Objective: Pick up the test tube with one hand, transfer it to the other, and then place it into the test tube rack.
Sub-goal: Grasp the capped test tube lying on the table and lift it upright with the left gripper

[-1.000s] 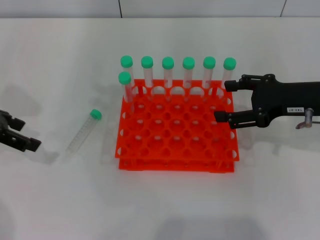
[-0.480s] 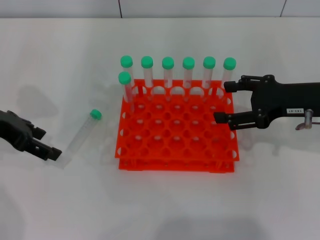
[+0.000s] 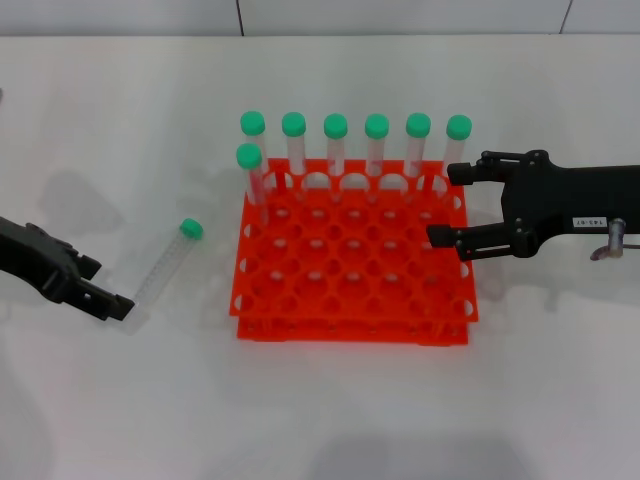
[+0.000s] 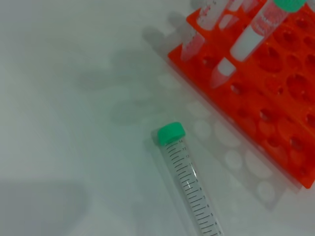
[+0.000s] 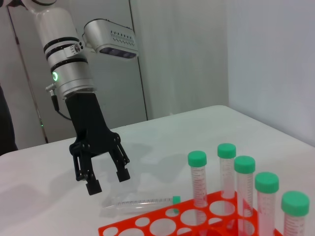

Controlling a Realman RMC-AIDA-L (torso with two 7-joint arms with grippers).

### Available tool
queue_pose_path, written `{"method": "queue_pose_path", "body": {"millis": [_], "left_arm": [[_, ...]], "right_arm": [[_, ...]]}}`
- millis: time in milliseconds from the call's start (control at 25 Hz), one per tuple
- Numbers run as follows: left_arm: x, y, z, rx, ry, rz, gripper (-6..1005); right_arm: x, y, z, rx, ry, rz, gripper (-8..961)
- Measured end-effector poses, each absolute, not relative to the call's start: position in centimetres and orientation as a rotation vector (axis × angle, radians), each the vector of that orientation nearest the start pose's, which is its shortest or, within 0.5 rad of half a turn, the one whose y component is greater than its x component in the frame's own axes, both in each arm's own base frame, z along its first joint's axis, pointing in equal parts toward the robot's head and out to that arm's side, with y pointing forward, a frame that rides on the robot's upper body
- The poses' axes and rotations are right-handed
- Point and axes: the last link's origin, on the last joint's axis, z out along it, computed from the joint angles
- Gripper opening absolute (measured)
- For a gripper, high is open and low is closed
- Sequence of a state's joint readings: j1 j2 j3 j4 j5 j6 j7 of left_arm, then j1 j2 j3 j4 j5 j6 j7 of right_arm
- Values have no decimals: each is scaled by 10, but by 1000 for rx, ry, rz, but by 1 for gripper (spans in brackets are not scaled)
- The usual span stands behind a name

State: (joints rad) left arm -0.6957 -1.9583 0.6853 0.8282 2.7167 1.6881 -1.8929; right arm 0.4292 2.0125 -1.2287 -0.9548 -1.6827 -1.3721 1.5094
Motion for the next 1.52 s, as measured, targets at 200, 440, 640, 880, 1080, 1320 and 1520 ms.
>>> {"method": "queue_pose_path", "body": {"millis": [200,440,640,880,1080,1320,1520], "left_arm": [[-293,351,61,-2765,-1067,338,781],[-293,353,58,-2755,-1058,331,773],[-294,354,53,-2755,-1065,326,767],[-294,355,51,-2750,-1061,326,759],[-294,355,50,-2750,-1061,324,753],[-291,357,46,-2750,-1051,317,741],[-286,359,41,-2764,-1034,309,717]], "right_arm": [[215,342,3,-2799,343,575,858],[217,341,3,-2799,341,575,858],[217,341,3,-2798,345,575,858],[217,341,3,-2797,346,575,858],[218,341,3,-2796,347,576,858],[218,341,3,-2794,348,575,857],[218,341,4,-2791,347,576,857]]}}
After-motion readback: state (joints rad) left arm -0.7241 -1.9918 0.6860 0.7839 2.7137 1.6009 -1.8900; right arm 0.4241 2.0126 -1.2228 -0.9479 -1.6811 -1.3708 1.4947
